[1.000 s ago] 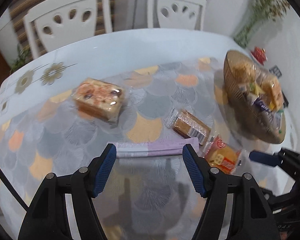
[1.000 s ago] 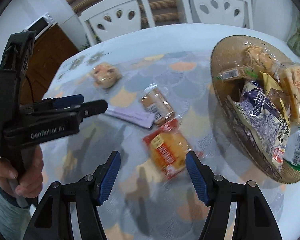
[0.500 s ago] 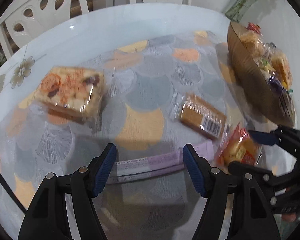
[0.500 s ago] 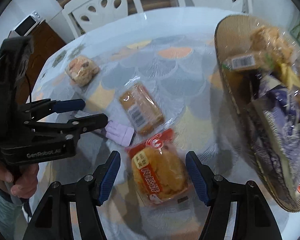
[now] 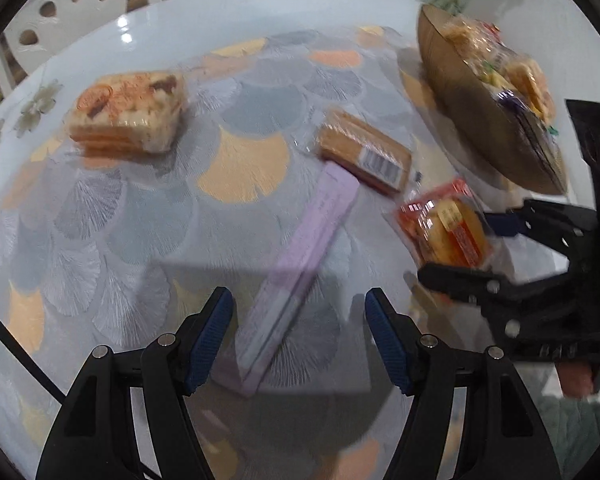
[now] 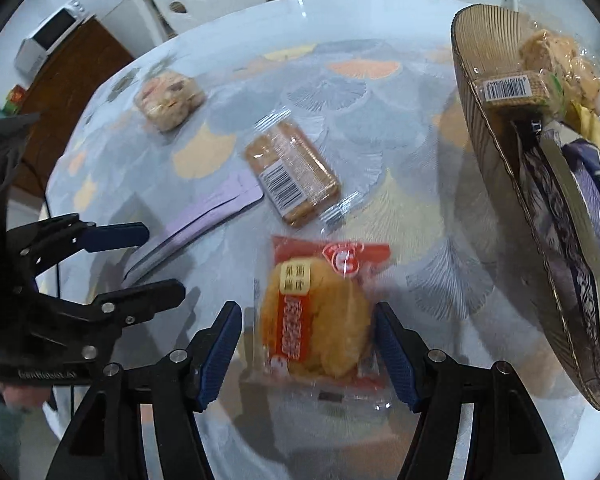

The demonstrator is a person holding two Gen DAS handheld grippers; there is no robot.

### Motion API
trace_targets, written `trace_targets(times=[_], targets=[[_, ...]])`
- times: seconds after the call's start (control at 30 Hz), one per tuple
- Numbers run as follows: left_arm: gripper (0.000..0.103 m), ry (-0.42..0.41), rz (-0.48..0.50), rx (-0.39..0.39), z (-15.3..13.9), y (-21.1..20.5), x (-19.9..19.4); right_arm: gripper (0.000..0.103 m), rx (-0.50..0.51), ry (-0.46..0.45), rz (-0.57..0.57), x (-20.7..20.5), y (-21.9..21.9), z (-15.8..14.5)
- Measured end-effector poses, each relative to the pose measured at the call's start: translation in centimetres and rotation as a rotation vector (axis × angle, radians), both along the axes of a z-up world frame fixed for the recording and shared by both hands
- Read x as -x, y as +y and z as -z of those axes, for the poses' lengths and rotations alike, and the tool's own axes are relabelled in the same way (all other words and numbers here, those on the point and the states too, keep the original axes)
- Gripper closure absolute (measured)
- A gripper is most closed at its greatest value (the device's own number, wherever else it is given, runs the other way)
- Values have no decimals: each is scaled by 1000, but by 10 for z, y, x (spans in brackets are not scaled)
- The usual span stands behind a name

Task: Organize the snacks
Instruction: 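Grasp the lavender stick pack with the left tool while the right grasps the red floss cake, then carry the lavender stick pack and red floss cake over the amber bowl and open both tools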

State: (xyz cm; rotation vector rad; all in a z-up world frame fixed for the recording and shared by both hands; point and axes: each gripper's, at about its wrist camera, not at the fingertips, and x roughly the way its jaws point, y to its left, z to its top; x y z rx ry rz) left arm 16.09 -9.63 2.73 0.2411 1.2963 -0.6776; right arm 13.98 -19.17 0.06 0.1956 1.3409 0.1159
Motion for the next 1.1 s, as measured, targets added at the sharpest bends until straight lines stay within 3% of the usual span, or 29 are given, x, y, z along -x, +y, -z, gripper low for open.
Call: trace_targets(times=[0.07, 0.13, 0.2, 0.3, 0.5, 0.77, 1.1], targets=[[42, -47, 3, -38, 1, -9, 0, 49, 40, -9, -5, 1, 4, -3], [67, -123, 34, -102, 0, -18, 11, 53, 44, -19, -16, 2, 6, -3], [85, -132, 55, -98, -3, -22, 18, 54, 38, -24, -20, 7, 5, -3], [86, -137, 43, -99, -4, -28, 29, 55, 40, -29, -34, 20, 0, -4], [86, -52, -65, 19, -11, -9, 47, 56, 29, -17, -48, 55, -9, -4], [86, -48, -102, 96, -35, 0, 70, 56, -21, 7, -27, 87, -26, -9], [86, -108, -125, 156, -74, -25, 84, 56, 94, -131, 19, 105, -65, -64]])
